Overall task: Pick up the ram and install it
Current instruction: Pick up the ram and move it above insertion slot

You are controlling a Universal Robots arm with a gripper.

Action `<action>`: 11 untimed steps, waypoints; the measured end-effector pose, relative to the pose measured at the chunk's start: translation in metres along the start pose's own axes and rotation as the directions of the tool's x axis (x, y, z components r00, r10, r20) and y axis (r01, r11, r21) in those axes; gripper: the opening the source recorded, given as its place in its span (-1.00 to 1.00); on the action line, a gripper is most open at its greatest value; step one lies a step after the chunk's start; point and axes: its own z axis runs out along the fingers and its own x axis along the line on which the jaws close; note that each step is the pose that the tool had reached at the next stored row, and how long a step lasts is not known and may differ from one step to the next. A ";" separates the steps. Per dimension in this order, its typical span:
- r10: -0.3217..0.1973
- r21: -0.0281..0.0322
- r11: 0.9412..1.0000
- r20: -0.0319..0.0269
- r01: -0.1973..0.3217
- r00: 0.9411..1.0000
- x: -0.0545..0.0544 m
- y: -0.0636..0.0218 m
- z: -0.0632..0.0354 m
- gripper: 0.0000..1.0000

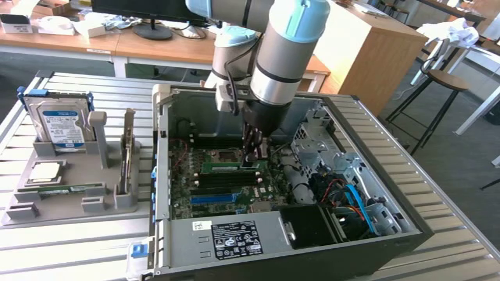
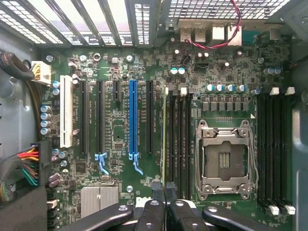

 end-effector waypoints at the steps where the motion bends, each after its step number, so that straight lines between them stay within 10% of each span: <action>1: 0.000 0.000 1.000 0.000 0.000 1.000 0.000 0.0000 0.0000 -0.77; 11: 0.000 0.000 1.000 0.001 0.000 1.000 -0.001 -0.0047 0.0011 -0.77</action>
